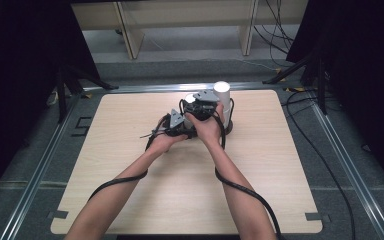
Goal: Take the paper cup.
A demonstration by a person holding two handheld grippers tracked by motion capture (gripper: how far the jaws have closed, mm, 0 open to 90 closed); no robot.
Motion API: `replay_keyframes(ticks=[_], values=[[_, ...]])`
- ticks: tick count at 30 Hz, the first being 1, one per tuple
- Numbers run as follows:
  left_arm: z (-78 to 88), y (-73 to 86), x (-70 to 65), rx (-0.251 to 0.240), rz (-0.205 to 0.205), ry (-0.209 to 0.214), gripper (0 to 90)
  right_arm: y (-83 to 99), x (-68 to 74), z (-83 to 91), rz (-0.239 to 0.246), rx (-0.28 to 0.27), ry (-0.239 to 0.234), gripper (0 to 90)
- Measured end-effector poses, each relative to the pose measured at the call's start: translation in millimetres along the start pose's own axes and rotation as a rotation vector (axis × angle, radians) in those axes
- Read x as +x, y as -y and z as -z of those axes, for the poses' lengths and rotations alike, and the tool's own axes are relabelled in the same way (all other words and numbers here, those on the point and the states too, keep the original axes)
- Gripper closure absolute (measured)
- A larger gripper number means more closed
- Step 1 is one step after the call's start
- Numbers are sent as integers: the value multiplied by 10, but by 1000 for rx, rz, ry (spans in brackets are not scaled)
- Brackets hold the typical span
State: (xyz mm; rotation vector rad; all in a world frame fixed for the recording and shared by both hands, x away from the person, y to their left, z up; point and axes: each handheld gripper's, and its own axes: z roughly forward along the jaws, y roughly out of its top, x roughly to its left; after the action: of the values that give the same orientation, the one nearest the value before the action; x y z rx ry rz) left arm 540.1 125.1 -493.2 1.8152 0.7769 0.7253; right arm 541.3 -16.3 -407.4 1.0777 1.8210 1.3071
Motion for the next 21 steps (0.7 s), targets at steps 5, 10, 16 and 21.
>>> replay_keyframes(ticks=[5,10,16,21], values=[[-3,-2,-4,4,-3,-1,253,-1,-6,8,-1,-5,-6,368],[-20,-5,5,13,6,2,240,-2,1,0,17,-18,-2,367],[-11,-11,32,34,-8,14,224,1,-7,-39,8,-9,-26,351],[-13,-12,36,37,-31,15,236,32,-1,-67,-8,17,-8,338]])
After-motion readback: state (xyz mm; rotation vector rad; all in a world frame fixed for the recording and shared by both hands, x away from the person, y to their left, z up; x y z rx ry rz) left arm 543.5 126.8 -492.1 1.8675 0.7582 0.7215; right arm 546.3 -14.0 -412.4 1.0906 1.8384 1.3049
